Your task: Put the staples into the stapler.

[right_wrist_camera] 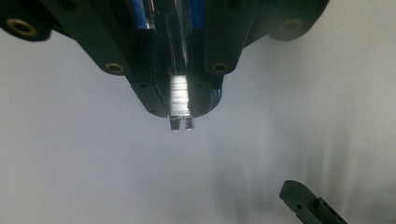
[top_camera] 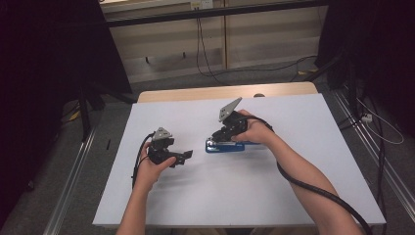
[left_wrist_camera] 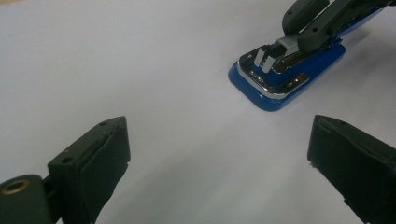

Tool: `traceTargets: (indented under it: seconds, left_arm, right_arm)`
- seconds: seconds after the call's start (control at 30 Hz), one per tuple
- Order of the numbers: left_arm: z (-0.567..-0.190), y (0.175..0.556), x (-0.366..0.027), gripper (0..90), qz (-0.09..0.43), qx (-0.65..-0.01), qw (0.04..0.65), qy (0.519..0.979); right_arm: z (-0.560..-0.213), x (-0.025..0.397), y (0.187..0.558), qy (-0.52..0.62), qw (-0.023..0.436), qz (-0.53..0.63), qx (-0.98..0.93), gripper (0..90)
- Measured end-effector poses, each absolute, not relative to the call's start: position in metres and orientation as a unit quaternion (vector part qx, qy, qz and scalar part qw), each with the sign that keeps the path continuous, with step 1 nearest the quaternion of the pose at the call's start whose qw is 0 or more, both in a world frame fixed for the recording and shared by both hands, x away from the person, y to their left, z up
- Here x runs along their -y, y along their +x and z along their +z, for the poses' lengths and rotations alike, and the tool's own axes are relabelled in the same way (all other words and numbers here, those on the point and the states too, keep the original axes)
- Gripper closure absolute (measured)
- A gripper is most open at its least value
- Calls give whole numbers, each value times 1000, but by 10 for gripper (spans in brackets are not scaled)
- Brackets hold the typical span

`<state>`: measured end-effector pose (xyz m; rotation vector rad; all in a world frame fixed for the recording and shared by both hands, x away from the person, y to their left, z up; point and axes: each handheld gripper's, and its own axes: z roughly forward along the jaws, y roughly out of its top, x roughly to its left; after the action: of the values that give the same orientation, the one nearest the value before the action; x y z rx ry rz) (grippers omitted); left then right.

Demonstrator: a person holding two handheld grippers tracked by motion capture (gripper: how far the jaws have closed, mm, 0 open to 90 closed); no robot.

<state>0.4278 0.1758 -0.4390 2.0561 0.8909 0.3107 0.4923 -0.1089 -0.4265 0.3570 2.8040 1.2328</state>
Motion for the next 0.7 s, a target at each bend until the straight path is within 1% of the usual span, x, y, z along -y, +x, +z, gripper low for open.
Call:
traceTargets:
  seconds: [0.53, 0.7]
  left_arm:
    - [-439, 428, -176, 60, 123, -359, 428, 821]
    - [-440, 428, -176, 60, 123, -358, 427, 821]
  right_arm:
    - [-427, 111, 493, 117, 25, 399, -909, 794]
    - [-427, 109, 494, 111, 32, 394, -912, 794]
